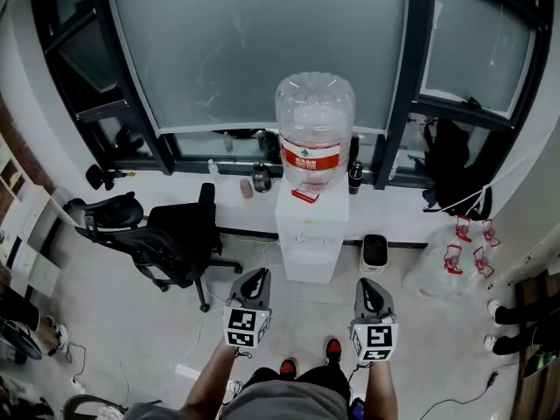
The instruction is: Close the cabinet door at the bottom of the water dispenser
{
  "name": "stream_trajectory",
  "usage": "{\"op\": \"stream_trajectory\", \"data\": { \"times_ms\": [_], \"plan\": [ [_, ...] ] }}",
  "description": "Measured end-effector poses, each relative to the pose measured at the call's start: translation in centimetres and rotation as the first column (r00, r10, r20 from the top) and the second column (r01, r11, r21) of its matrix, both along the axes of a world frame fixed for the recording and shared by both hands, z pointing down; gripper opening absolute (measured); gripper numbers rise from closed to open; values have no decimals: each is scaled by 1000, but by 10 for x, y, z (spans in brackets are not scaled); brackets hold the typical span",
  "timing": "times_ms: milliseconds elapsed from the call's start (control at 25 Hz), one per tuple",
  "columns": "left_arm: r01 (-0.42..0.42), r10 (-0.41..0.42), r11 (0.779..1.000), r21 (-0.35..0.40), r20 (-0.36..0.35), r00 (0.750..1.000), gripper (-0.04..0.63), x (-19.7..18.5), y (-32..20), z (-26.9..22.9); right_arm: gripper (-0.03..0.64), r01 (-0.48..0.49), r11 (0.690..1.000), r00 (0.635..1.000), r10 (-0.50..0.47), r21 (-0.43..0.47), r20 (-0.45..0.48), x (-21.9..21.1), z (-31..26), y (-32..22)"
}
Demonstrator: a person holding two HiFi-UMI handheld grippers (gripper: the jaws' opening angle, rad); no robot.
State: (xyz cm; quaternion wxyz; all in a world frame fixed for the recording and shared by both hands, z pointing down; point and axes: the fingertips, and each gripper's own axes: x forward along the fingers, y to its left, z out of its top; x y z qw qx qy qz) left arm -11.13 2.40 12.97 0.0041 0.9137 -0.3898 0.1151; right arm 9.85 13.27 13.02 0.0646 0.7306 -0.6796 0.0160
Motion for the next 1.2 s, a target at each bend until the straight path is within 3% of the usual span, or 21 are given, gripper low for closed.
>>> {"op": "stream_trajectory", "data": {
  "times_ms": [360,1200],
  "plan": [
    [0,0,1000,-2,6,1000,37,-30,10,3,15,-4,1000,1000,4,-8,0,-21,6,6],
    [-25,25,1000,11,-7,1000,37,-19,13,0,15,-17,1000,1000,17,-3,-4,-22,2,7]
  ]
}}
